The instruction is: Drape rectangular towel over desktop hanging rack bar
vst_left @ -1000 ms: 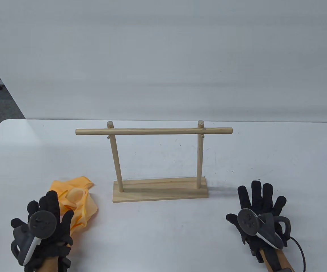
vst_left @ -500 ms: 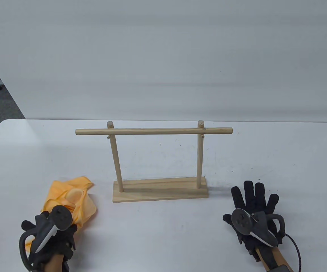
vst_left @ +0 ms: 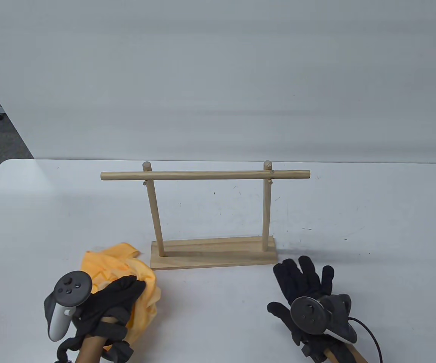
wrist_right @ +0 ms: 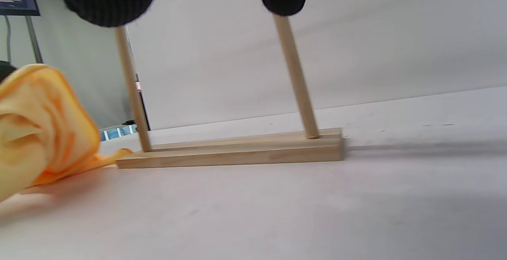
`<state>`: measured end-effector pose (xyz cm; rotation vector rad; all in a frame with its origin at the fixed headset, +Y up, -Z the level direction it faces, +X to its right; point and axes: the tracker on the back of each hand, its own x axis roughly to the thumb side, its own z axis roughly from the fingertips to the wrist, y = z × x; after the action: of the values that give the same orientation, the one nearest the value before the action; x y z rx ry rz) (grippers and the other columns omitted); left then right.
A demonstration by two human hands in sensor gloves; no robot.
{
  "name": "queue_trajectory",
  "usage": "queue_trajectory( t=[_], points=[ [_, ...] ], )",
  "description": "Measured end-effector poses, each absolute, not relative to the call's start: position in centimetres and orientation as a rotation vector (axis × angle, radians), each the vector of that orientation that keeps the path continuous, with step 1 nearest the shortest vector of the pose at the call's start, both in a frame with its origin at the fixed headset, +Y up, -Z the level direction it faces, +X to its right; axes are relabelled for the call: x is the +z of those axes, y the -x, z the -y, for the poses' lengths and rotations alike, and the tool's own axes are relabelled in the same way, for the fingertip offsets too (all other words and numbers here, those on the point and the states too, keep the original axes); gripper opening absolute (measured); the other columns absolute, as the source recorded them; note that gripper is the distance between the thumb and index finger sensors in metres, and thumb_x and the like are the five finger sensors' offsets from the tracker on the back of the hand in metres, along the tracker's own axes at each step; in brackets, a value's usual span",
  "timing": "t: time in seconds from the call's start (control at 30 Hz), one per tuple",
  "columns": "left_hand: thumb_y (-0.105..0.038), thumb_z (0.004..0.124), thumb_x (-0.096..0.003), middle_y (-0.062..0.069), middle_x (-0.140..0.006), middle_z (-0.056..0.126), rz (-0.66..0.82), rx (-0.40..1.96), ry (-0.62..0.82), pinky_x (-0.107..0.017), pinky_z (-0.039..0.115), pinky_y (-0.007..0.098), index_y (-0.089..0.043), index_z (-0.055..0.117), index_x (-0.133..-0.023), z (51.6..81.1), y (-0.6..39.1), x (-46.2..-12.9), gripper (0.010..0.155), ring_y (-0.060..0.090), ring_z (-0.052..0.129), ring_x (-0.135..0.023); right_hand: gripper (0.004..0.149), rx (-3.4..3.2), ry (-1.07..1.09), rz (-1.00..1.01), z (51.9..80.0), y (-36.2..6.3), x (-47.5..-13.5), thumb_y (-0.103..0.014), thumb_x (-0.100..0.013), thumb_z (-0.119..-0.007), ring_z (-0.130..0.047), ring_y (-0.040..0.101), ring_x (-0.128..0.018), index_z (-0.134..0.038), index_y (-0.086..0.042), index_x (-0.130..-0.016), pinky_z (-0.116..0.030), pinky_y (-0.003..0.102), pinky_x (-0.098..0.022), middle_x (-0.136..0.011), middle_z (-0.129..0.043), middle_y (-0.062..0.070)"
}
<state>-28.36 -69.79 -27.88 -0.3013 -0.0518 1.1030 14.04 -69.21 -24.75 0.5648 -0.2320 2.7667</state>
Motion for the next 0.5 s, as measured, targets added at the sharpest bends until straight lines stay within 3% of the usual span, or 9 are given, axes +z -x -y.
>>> queue_trajectory(
  t=[0.2,0.27,0.33,0.43,0.5],
  points=[
    [-0.043,0.072,-0.0613,0.012,-0.089,0.09,0.102,1.42,0.354,-0.065,0.068,0.065,-0.021,0.071,-0.098,71.6,20.0,-27.8,0.043,0.034,0.101,-0.07,0.061,2.53,-0.684,0.02,69.5,-11.2,-23.3,-0.05,-0.039,-0.071,-0.055,0.055,-0.096,-0.067,-0.019,-0.091,-0.025,0.082,-0.056,-0.093,-0.084,0.012],
    [-0.043,0.071,-0.0619,0.011,-0.093,0.088,0.138,1.475,0.391,-0.065,0.067,0.066,-0.022,0.07,-0.1,72.2,17.5,-27.7,0.043,0.035,0.099,-0.074,0.06,2.483,-0.696,-0.06,70.0,-10.7,-23.1,-0.051,-0.039,-0.071,-0.058,0.055,-0.094,-0.07,-0.018,-0.089,-0.026,0.082,-0.056,-0.091,-0.087,0.012],
    [-0.043,0.07,-0.0623,0.01,-0.096,0.085,0.158,1.519,0.44,-0.066,0.067,0.066,-0.024,0.068,-0.101,72.7,15.2,-27.5,0.043,0.035,0.096,-0.079,0.065,2.433,-0.7,-0.108,70.5,-10.5,-22.9,-0.054,-0.037,-0.071,-0.061,0.057,-0.093,-0.068,-0.017,-0.091,-0.027,0.083,-0.056,-0.092,-0.085,0.014],
    [-0.042,0.07,-0.0624,0.009,-0.101,0.081,0.196,1.609,0.517,-0.067,0.067,0.065,-0.025,0.065,-0.103,73.7,12.3,-26.9,0.044,0.035,0.093,-0.086,0.079,2.389,-0.541,-0.058,71.2,-10.6,-22.8,-0.061,-0.032,-0.073,-0.07,0.056,-0.087,-0.064,-0.01,-0.092,-0.031,0.083,-0.056,-0.092,-0.083,0.019],
    [-0.042,0.07,-0.0627,0.008,-0.108,0.074,0.223,1.601,0.56,-0.069,0.064,0.065,-0.027,0.062,-0.106,74.2,11.3,-26.6,0.046,0.036,0.083,-0.096,0.077,2.323,-0.392,-0.021,71.5,-11.1,-23.0,-0.056,-0.032,-0.078,-0.079,0.053,-0.082,-0.068,-0.005,-0.088,-0.036,0.081,-0.056,-0.084,-0.089,0.021]
  ],
)
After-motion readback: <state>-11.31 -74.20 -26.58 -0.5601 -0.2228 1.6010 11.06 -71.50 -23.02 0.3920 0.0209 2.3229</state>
